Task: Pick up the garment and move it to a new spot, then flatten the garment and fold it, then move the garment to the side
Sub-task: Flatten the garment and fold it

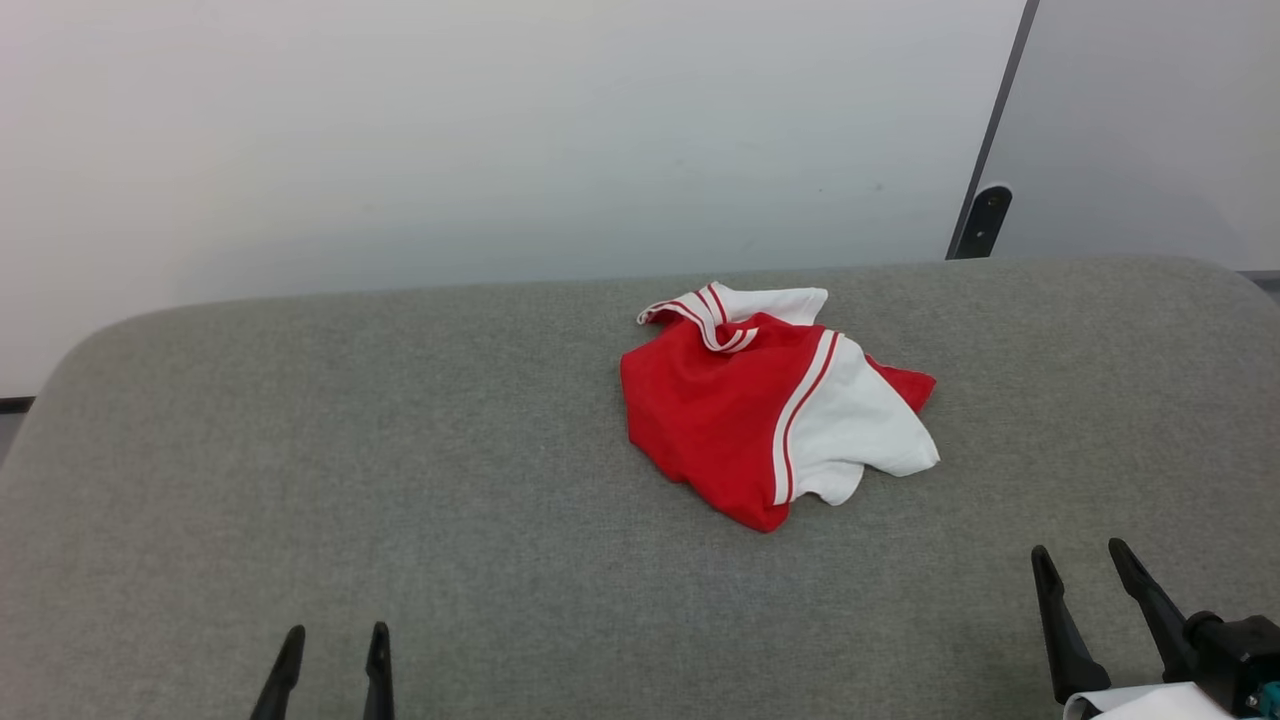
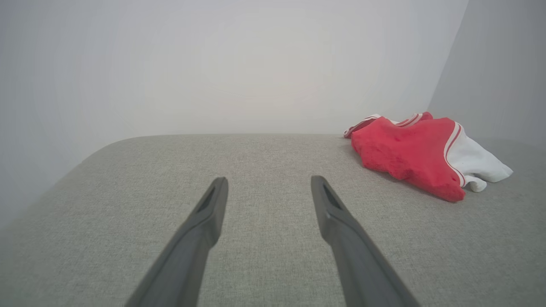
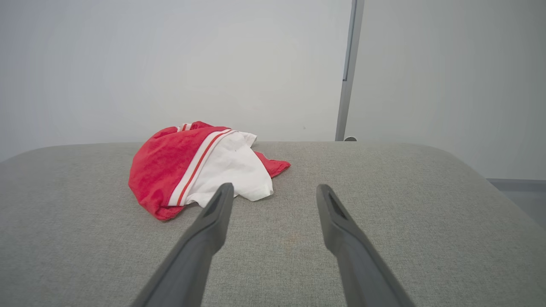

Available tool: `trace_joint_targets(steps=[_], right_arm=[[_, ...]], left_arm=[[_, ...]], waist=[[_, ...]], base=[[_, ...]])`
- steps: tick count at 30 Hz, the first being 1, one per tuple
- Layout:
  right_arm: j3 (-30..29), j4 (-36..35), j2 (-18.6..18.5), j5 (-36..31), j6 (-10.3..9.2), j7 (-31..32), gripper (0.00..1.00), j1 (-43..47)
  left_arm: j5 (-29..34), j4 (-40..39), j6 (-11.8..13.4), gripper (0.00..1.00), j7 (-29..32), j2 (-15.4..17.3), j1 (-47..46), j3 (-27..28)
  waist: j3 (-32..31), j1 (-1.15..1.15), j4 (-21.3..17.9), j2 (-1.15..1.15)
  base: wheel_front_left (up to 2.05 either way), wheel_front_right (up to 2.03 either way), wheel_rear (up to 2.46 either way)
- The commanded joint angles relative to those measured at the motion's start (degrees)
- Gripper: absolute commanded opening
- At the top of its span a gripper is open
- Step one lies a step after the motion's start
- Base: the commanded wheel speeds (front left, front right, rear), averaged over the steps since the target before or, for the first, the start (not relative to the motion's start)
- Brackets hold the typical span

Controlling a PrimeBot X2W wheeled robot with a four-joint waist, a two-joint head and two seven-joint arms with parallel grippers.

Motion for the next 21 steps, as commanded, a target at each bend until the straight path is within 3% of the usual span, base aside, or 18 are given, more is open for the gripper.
trace_joint_targets(steps=[1, 4, 8, 21], right_arm=[[0.16, 0.14, 0.05, 0.06, -0.08, 0.02, 1.00, -0.36], [0.96, 0.44, -0.24, 0.32, -0.08, 0.66, 1.00, -0.95], [4.11, 1.70, -3.37, -0.48, -0.08, 5.89, 1.00, -5.33], [22.27, 13.41, -17.84, 16.18, -0.08, 39.64, 1.00, -29.92]], left_arm=[[0.33, 0.24, -0.14, 1.00, 0.00, -0.13, 0.47, 0.24], [0.73, 0.50, -0.22, 1.00, 0.00, -0.59, 0.22, 0.27], [0.85, 0.49, -0.34, 1.00, 0.00, -1.43, 0.05, -0.07], [1.48, 2.46, -2.22, 1.00, 0.00, -2.89, -4.88, -2.22]], waist=[[0.05, 0.00, 0.10, 0.00], [0.02, 0.00, 0.34, 0.00], [0.43, 0.00, 0.23, 0.00], [6.97, 0.00, 3.26, 0.00]], base=[[0.00, 0.00, 0.00], [0.00, 0.00, 0.00], [0.00, 0.00, 0.00], [0.00, 0.00, 0.00]])
